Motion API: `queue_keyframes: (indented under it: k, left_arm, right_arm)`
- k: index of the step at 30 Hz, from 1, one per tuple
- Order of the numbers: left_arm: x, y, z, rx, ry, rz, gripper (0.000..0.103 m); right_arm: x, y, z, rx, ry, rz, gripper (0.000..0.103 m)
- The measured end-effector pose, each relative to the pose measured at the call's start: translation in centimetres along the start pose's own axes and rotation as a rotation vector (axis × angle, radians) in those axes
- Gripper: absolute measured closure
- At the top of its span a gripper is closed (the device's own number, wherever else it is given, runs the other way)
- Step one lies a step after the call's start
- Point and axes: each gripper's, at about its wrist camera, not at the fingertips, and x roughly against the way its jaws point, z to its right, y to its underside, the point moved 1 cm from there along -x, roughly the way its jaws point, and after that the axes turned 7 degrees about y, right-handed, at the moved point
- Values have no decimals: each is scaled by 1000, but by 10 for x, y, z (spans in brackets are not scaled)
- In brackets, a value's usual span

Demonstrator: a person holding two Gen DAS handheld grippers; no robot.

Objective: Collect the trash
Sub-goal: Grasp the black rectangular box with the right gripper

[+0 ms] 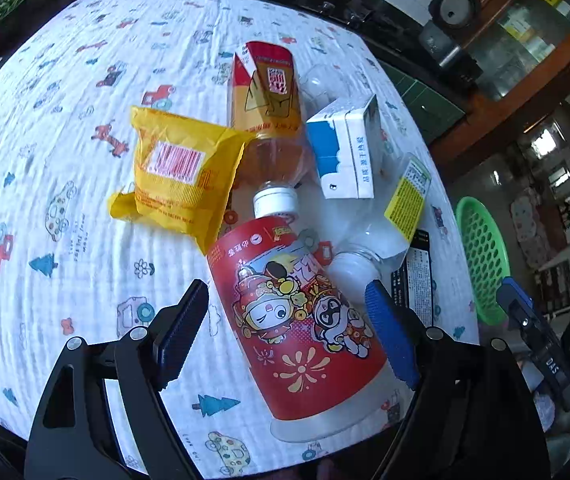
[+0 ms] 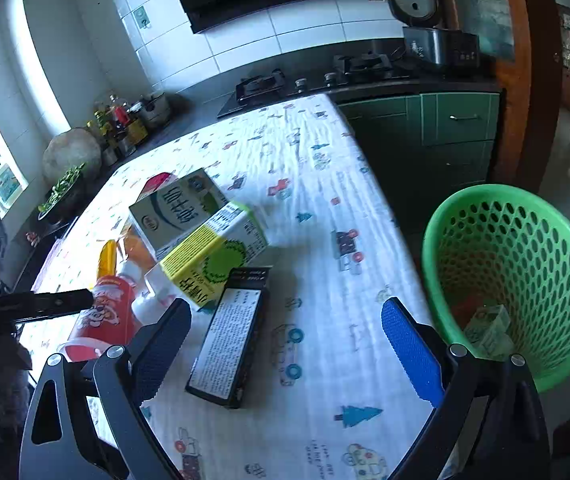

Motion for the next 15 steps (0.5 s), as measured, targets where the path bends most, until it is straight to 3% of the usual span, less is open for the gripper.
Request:
queue_keyframes:
  k: [15]
  left_arm:
    - [-28, 17, 1, 84, 69, -60, 22]
  right_arm:
    - [-21, 13, -11, -22, -31, -73, 10]
